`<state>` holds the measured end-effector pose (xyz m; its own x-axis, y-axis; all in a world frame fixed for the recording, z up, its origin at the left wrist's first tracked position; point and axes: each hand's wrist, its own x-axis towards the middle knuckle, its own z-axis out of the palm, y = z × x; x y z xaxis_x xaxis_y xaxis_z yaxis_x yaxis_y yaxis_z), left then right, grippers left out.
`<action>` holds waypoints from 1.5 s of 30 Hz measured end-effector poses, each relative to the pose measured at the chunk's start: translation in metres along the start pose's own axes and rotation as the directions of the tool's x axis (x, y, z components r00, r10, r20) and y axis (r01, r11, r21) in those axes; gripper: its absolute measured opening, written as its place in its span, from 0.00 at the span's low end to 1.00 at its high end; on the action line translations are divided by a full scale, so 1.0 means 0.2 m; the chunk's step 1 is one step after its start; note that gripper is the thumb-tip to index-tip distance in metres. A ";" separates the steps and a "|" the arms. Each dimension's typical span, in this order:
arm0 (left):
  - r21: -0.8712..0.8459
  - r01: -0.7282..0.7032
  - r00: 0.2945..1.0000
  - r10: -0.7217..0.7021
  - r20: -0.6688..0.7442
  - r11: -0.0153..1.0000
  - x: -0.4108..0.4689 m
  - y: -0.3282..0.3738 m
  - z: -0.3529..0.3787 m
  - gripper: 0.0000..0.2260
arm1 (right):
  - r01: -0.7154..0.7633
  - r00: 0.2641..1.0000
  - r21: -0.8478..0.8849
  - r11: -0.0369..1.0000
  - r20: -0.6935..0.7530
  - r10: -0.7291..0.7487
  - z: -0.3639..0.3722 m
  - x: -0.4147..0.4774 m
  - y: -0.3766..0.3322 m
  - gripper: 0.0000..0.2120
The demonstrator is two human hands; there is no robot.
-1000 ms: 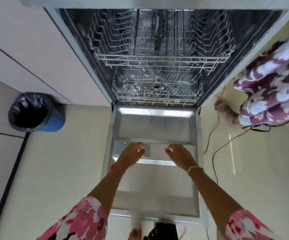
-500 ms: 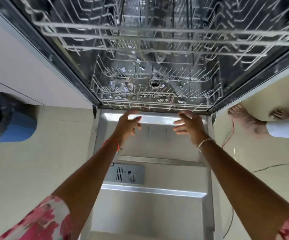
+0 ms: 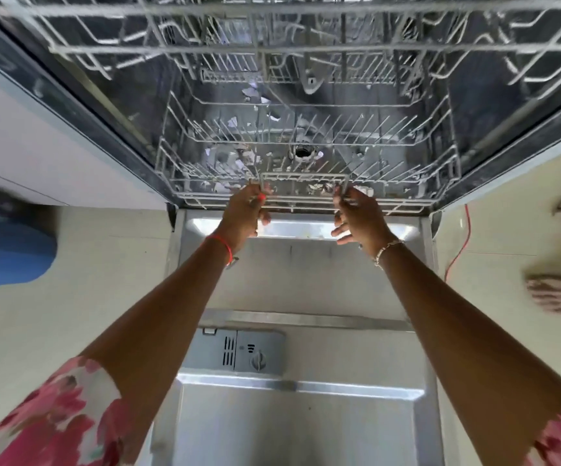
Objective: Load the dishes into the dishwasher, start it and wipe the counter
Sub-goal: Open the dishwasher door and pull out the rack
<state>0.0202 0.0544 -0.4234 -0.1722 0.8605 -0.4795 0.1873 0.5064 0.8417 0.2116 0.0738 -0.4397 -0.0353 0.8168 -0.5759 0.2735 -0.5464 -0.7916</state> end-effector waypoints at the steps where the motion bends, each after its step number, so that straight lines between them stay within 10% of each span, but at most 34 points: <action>1: -0.006 -0.006 1.000 0.006 -0.015 1.000 -0.01 -0.02 0.01 0.07 | -0.005 1.000 -0.008 1.000 0.007 0.005 0.00 -0.02 0.01 0.04; 28: -0.057 0.394 0.913 -0.398 -0.093 0.917 -1.58 -0.84 -0.01 0.14 | -0.211 0.975 -0.315 0.925 -0.003 0.222 0.13 -1.45 1.01 0.09; 45: -0.050 0.383 0.921 -0.386 -0.058 0.922 -1.96 -0.98 -0.03 0.11 | -0.196 0.972 -0.461 0.865 0.028 0.235 0.16 -1.81 1.18 0.10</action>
<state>0.0445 -0.3825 -0.3988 -0.2869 0.5936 -0.7519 0.0579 0.7942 0.6049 0.2584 -0.3572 -0.4250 0.0033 0.6603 -0.7510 0.6868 -0.5474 -0.4782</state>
